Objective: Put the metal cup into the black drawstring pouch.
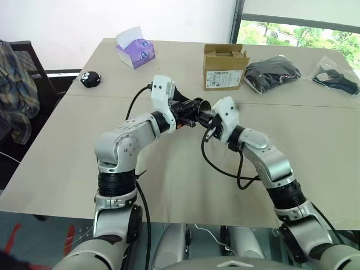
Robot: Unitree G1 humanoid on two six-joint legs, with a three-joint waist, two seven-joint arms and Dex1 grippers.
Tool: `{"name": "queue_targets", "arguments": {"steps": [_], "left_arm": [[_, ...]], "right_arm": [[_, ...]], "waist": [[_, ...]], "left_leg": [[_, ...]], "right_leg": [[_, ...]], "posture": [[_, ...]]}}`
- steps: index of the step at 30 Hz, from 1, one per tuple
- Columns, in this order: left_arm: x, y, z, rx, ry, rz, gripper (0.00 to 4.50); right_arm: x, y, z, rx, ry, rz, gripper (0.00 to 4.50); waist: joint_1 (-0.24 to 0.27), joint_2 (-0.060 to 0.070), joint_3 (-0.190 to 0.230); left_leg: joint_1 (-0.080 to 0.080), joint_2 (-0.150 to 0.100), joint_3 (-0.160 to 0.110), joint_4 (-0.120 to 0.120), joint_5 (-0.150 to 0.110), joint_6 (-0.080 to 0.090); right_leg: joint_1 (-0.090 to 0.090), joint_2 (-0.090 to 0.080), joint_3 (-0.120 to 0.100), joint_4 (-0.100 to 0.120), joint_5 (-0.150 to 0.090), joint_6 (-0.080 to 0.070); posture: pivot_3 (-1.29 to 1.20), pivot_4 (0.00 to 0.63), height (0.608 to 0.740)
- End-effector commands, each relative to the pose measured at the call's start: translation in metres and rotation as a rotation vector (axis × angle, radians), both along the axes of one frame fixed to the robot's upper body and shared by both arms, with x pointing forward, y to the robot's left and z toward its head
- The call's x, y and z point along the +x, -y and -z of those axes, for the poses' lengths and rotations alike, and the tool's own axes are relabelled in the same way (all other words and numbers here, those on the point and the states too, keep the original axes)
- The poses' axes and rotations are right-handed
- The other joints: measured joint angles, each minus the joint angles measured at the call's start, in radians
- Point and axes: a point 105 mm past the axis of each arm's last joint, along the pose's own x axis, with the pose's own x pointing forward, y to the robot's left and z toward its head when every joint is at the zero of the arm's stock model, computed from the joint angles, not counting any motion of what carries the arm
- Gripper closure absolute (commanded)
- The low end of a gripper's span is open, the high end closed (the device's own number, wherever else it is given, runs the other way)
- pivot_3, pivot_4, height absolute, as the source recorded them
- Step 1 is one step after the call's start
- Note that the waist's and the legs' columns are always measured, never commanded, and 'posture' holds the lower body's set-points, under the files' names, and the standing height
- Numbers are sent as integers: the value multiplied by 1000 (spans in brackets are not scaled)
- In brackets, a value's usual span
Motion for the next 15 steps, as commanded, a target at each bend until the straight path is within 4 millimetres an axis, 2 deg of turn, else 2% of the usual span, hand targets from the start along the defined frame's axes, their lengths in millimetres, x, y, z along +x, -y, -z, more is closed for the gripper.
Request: {"name": "queue_targets", "arguments": {"steps": [1, 6, 9, 12, 15], "left_arm": [[-5, 11, -7, -9, 28, 48, 4500], [-4, 10, -8, -9, 34, 47, 4500], [-4, 11, -8, -9, 35, 50, 4500], [-4, 13, -10, -16, 36, 54, 4500], [-3, 15, -14, -42, 36, 58, 4500]], "right_arm": [[6, 9, -21, 342, -130, 59, 4462], [5, 16, -24, 565, -259, 23, 4462], [0, 14, -22, 538, -269, -25, 4462], [-4, 3, -18, 269, -106, -34, 4462], [-10, -12, -3, -187, 186, -82, 4462]], "waist": [[0, 0, 0], [1, 0, 0], [-2, 0, 0], [-6, 1, 0], [-6, 1, 0]], "left_leg": [[0, 0, 0, 0, 0, 0], [0, -1, 0, 0, 0, 0], [0, -1, 0, 0, 0, 0], [0, -1, 1, 0, 0, 0], [0, -2, 2, 0, 0, 0]], "right_leg": [[0, 0, 0, 0, 0, 0], [0, 0, 0, 1, 0, 0], [0, 0, 1, 1, 0, 0], [-2, 0, 2, 3, 0, 0], [-2, 1, 2, 3, 0, 0]], "posture": [[0, 150, 710], [0, 150, 710], [0, 150, 710], [0, 150, 710], [0, 150, 710]]}}
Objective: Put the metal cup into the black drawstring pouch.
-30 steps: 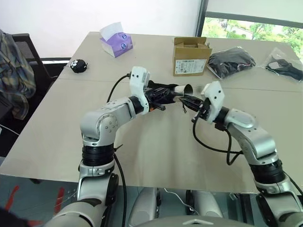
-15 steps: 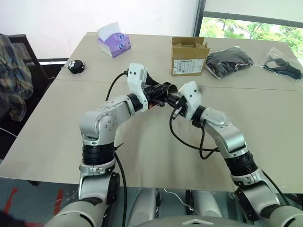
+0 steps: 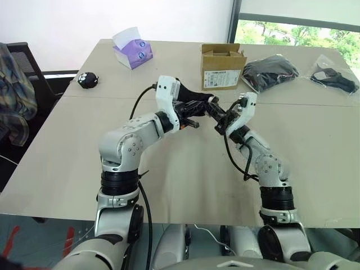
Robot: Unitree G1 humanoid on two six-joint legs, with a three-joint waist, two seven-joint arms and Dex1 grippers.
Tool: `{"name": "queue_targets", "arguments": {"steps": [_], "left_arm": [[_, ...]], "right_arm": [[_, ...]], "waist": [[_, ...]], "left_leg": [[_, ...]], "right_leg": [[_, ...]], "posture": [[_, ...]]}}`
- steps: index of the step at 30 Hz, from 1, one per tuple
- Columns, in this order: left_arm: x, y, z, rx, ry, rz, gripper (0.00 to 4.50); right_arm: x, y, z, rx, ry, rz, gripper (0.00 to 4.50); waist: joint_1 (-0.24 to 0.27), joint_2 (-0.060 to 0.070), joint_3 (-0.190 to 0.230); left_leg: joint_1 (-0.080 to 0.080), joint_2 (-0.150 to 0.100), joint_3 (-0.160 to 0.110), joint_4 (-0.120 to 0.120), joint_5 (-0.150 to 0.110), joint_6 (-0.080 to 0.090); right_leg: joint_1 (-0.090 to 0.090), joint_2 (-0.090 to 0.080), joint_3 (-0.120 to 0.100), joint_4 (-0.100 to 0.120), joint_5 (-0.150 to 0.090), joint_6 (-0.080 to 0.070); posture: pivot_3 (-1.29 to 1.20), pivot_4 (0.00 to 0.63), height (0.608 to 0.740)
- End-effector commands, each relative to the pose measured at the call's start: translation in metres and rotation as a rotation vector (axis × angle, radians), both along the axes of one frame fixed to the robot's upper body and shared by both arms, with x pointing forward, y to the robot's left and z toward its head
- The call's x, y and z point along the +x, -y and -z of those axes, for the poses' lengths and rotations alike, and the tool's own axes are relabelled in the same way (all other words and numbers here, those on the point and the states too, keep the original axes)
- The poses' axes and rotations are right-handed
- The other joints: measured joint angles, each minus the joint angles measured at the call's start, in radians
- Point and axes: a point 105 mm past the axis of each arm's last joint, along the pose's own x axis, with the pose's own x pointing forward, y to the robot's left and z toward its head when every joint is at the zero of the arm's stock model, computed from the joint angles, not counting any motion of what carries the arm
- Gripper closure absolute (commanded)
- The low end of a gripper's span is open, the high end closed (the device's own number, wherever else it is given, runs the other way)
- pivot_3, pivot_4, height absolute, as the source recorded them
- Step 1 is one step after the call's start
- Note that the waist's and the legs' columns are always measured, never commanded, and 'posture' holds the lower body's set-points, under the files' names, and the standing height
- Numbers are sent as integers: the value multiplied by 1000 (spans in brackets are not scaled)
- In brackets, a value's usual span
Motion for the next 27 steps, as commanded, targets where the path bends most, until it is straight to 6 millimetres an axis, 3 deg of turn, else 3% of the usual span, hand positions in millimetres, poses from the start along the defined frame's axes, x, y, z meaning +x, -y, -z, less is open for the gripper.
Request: {"name": "queue_targets", "arguments": {"steps": [1, 7, 10, 13, 14, 19, 21, 24, 27], "left_arm": [[-3, 8, -17, -54, 37, 37, 4500], [-2, 12, -22, -75, 31, 45, 4500], [-3, 15, -22, -84, 26, 53, 4500], [-3, 16, -20, -83, 22, 55, 4500], [-2, 16, -19, -83, 20, 52, 4500], [0, 14, -19, -84, 18, 44, 4500], [0, 14, -17, -81, 16, 44, 4500], [-1, 14, -11, -62, 7, 49, 4500], [-2, 15, -12, -69, 9, 54, 4500]], "right_arm": [[-14, -27, 0, -452, 398, -116, 4462], [-11, -26, 25, -899, 721, -205, 4462], [-6, -21, 24, -982, 786, -207, 4462], [-5, -16, 14, -921, 739, -183, 4462], [-7, -13, 9, -900, 741, -176, 4202], [-16, 9, -16, -808, 746, -111, 2068], [-20, 18, -19, -717, 640, -97, 1284], [-55, 27, -29, -431, 454, -216, 1284], [-70, 42, -36, -264, 373, -228, 1284]], "waist": [[-1, 0, 0], [1, -1, 0], [2, -1, 0], [4, -1, 0], [4, -1, 0], [7, -1, 0], [7, -1, 0], [9, -1, 0], [9, -1, 0]], "left_leg": [[0, -1, 1, 0, 0, 0], [1, 1, 1, 1, 0, 0], [0, 1, 1, 2, 0, 0], [0, 1, 0, 2, 0, 0], [0, 1, 0, 2, 0, 0], [0, 1, 0, 3, 0, 0], [0, 1, 0, 3, 0, 0], [-1, 1, -3, 3, 0, 0], [-2, 1, -4, 3, 0, 0]], "right_leg": [[0, 0, 1, 0, 0, 0], [0, 0, 1, 1, 0, 0], [0, -1, 1, 1, 0, 0], [0, -1, 0, 1, 0, 0], [0, -1, 0, 1, 0, 0], [1, -1, 0, 1, 0, 0], [1, -2, 0, 1, 0, 0], [1, -2, 0, 1, 0, 0], [1, -2, 0, 0, 0, 0]], "posture": [[0, 150, 710], [0, 150, 710], [0, 150, 710], [0, 150, 710], [0, 150, 710], [0, 150, 710], [0, 150, 710], [0, 150, 710], [0, 150, 710]]}}
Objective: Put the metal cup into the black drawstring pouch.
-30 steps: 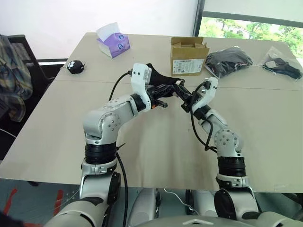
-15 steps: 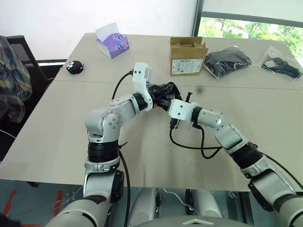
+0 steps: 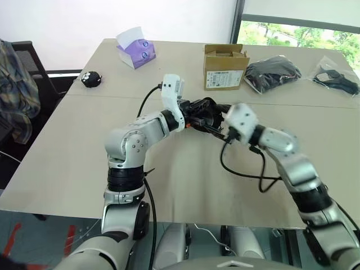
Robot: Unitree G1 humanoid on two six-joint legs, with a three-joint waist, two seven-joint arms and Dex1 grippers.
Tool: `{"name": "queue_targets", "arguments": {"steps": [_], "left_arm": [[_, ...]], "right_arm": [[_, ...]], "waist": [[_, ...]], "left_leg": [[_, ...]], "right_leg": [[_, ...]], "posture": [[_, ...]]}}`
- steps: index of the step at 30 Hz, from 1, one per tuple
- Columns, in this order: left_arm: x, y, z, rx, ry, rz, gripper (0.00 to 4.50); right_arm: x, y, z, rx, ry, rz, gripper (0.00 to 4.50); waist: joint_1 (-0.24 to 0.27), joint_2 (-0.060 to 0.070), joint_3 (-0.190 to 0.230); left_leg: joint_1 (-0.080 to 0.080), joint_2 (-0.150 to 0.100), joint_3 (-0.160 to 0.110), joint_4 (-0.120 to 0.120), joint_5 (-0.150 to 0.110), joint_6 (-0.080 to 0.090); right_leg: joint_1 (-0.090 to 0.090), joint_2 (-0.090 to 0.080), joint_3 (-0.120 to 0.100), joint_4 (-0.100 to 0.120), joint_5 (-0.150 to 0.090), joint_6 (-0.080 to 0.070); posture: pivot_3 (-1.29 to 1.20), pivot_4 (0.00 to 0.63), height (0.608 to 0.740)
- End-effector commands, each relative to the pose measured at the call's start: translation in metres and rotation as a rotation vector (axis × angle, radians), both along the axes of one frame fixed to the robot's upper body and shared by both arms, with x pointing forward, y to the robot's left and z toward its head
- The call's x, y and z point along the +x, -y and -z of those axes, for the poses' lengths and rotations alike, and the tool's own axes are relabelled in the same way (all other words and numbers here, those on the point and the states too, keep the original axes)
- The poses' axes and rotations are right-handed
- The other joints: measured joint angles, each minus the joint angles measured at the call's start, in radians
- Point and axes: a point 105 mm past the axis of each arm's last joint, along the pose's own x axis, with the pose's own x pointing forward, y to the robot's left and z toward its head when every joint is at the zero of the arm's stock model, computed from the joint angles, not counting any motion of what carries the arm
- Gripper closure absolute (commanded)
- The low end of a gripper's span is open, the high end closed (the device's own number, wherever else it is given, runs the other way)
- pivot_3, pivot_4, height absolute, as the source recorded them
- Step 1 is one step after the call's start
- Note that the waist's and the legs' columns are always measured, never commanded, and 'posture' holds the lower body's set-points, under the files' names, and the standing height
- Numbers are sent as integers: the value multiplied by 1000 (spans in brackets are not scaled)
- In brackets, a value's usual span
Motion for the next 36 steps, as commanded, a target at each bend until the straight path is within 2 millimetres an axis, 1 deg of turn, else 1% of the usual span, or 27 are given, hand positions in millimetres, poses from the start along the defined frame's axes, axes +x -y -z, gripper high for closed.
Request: {"name": "queue_targets", "arguments": {"steps": [1, 2, 3, 4, 5, 7, 8, 9, 11, 13, 17, 21, 24, 25, 26, 27, 28, 29, 30, 31, 36], "left_arm": [[-4, 4, -12, -23, 49, 21, 4500], [-5, 4, -13, -27, 51, 22, 4500], [-5, 4, -14, -30, 52, 23, 4500], [-5, 4, -14, -30, 52, 22, 4500], [-5, 3, -13, -29, 52, 21, 4500], [-5, 2, -13, -28, 51, 18, 4500], [-5, 2, -14, -28, 51, 18, 4500], [-5, 2, -14, -27, 52, 18, 4500], [-5, 1, -18, -33, 58, 19, 4500], [-6, 1, -26, -54, 71, 26, 4500], [-8, 0, -38, -87, 78, 36, 4500], [-8, -4, -37, -83, 68, 27, 4500], [-8, -5, -35, -73, 66, 21, 4500], [-8, -6, -34, -72, 64, 17, 4500], [-8, -7, -34, -72, 63, 15, 4500], [-8, -7, -33, -72, 63, 14, 4500], [-8, -7, -32, -72, 61, 13, 4500], [-8, -7, -32, -72, 60, 13, 4500], [-8, -7, -31, -71, 59, 12, 4500], [-8, -7, -30, -71, 57, 12, 4500], [-9, -8, -27, -67, 49, 8, 4500]], "right_arm": [[-15, 16, -25, 186, -52, -32, 1284], [-9, 25, -19, 205, -82, 25, 1284], [-2, 33, -9, 178, -97, 79, 1284], [2, 37, 0, 136, -101, 113, 1284], [7, 40, 13, 68, -107, 141, 1284], [15, 40, 41, -66, -123, 177, 1284], [19, 37, 51, -83, -138, 187, 1284], [24, 35, 56, -75, -151, 201, 1284], [36, 33, 62, -58, -147, 245, 1284], [48, 28, 66, -51, -141, 273, 1284], [71, 19, 66, -22, -124, 330, 1284], [91, 15, 61, 22, -110, 394, 1284], [98, 20, 56, 55, -96, 430, 1284], [98, 21, 54, 63, -90, 432, 1802], [97, 21, 53, 68, -86, 431, 2048], [96, 21, 53, 72, -83, 430, 2530], [95, 23, 52, 78, -76, 433, 3118], [95, 24, 51, 81, -71, 437, 3395], [94, 24, 49, 96, -65, 437, 3998], [93, 24, 47, 106, -61, 436, 4417], [93, 32, 31, 158, -10, 473, 4471]], "waist": [[-2, 0, 0], [-3, 0, 0], [-3, 0, 0], [-2, 0, 0], [-2, 0, 0], [-4, 0, 0], [-5, 0, 0], [-6, 0, 0], [-8, 0, 0], [-8, 0, 0], [-6, 0, 0], [-4, 0, 1], [-5, 0, 1], [-5, 0, 1], [-5, 0, 1], [-6, 0, 1], [-6, 0, 1], [-6, 0, 1], [-6, 0, 1], [-6, 0, 1], [-6, 0, 1]], "left_leg": [[0, 0, 0, 0, 0, 0], [0, 0, 1, 0, 0, 0], [1, -1, 1, 1, 0, 0], [2, -1, 1, 1, 0, 0], [2, -1, 2, 1, 0, 1], [3, -2, 2, 1, 0, 1], [3, -2, 3, 1, 0, 1], [3, -2, 3, 1, 0, 1], [3, -1, 4, 1, 0, 0], [3, 0, 4, 1, 0, 0], [3, 0, 4, 2, 0, 0], [2, 0, 4, 2, 0, 0], [2, -1, 4, 2, 0, 0], [2, -1, 4, 2, 0, 0], [2, -1, 4, 2, 0, 0], [2, -1, 4, 2, 0, 0], [2, -1, 4, 2, 0, 0], [2, 0, 4, 2, 0, 0], [2, 0, 4, 2, 0, 0], [2, 0, 4, 2, 0, 0], [2, 0, 4, 2, 0, 0]], "right_leg": [[0, 0, 0, 0, 0, 0], [0, 0, 0, 0, 0, 0], [1, 0, 0, 1, 0, 0], [1, 0, 0, 1, 0, 0], [1, 0, 0, 2, 0, 0], [1, 0, 0, 3, 0, 0], [1, 1, 0, 3, 0, 0], [1, 1, 1, 3, 0, 0], [0, 2, 1, 4, 0, 0], [-1, 2, 2, 5, 0, 0], [-1, 2, 2, 5, 0, 0], [-1, 1, 1, 4, 0, 0], [-1, 1, 1, 4, 0, 0], [-1, 1, 1, 4, 0, 0], [-1, 1, 1, 4, 0, 0], [-1, 1, 1, 4, 0, 0], [-1, 1, 1, 4, 0, 0], [-1, 1, 1, 4, 0, 0], [-1, 1, 1, 4, 0, 0], [-1, 1, 1, 4, 0, 0], [-1, 1, 1, 4, 0, 0]], "posture": [[0, 150, 710], [0, 150, 710], [0, 150, 710], [0, 150, 710], [0, 150, 710], [0, 150, 710], [0, 150, 710], [0, 150, 710], [0, 150, 710], [0, 150, 710], [0, 150, 710], [0, 150, 710], [0, 150, 710], [0, 150, 710], [0, 150, 710], [0, 150, 710], [0, 150, 710], [0, 150, 710], [0, 150, 710], [0, 150, 710], [0, 150, 710]]}}
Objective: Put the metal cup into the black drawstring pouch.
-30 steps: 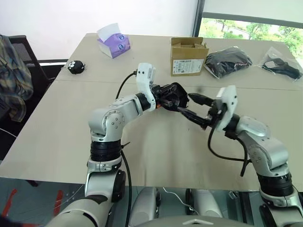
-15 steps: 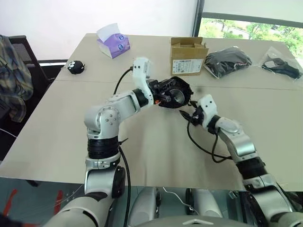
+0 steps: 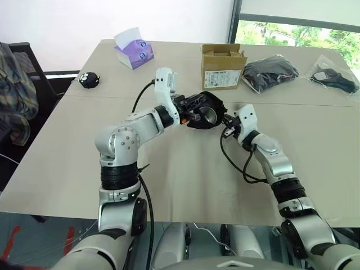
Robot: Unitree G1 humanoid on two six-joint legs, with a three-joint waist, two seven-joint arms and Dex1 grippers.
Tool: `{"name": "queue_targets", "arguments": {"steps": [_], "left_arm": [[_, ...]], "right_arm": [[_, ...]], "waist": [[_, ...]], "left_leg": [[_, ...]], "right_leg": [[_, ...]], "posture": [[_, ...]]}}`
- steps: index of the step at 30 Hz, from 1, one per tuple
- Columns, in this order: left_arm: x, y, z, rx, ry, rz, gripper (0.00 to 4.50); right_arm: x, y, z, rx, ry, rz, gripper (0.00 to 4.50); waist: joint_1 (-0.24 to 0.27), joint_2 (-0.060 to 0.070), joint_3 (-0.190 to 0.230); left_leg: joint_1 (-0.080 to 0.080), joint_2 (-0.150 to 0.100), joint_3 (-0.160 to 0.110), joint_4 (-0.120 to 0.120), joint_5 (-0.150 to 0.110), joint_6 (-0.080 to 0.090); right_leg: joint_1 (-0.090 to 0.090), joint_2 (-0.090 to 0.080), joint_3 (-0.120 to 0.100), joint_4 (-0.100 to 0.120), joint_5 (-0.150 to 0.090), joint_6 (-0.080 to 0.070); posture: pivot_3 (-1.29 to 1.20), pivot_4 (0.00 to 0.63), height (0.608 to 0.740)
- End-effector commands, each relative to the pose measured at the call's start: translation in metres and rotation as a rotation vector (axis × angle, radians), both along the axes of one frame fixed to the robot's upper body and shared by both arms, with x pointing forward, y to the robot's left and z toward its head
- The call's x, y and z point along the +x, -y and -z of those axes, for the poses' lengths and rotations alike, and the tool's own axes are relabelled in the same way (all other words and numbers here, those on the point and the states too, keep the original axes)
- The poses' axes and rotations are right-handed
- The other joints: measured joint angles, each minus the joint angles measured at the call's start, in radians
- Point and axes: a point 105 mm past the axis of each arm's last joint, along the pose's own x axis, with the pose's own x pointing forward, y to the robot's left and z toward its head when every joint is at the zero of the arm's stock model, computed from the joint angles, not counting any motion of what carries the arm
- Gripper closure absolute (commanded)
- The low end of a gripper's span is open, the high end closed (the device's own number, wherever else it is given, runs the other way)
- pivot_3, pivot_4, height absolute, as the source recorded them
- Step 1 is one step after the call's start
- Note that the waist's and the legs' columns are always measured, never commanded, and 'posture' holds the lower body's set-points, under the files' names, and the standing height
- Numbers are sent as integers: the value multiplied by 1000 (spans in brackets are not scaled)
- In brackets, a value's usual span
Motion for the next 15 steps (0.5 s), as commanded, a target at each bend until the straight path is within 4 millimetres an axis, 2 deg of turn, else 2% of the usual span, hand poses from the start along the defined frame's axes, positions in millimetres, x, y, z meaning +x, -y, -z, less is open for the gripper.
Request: {"name": "queue_targets", "arguments": {"steps": [1, 9, 13, 15], "left_arm": [[-6, 1, -12, -7, 59, 8, 4500], [-7, 1, -6, -3, 43, 1, 4500], [-5, 0, -4, -7, 36, -7, 4500], [-5, 0, -4, -21, 33, -8, 4500]], "right_arm": [[0, 10, -39, 54, 148, 51, 4471], [-5, 38, -90, 88, 323, 145, 4471], [-9, 44, -102, 77, 348, 146, 4471], [-11, 44, -98, 57, 331, 127, 4471]], "waist": [[0, 0, 0], [1, 0, 0], [1, 0, 0], [1, 0, 0]], "left_leg": [[0, 0, 0, 0, 0, 0], [0, 0, 0, 0, 0, 0], [0, 0, 0, 0, 0, 0], [0, 0, 0, 0, 0, 0]], "right_leg": [[0, 0, 0, 0, 0, 0], [0, 0, 0, 0, 0, 0], [0, 0, 0, 0, 0, 0], [0, 0, 0, 0, 0, 0]], "posture": [[0, 150, 710], [0, 150, 710], [0, 150, 710], [0, 150, 710]]}}
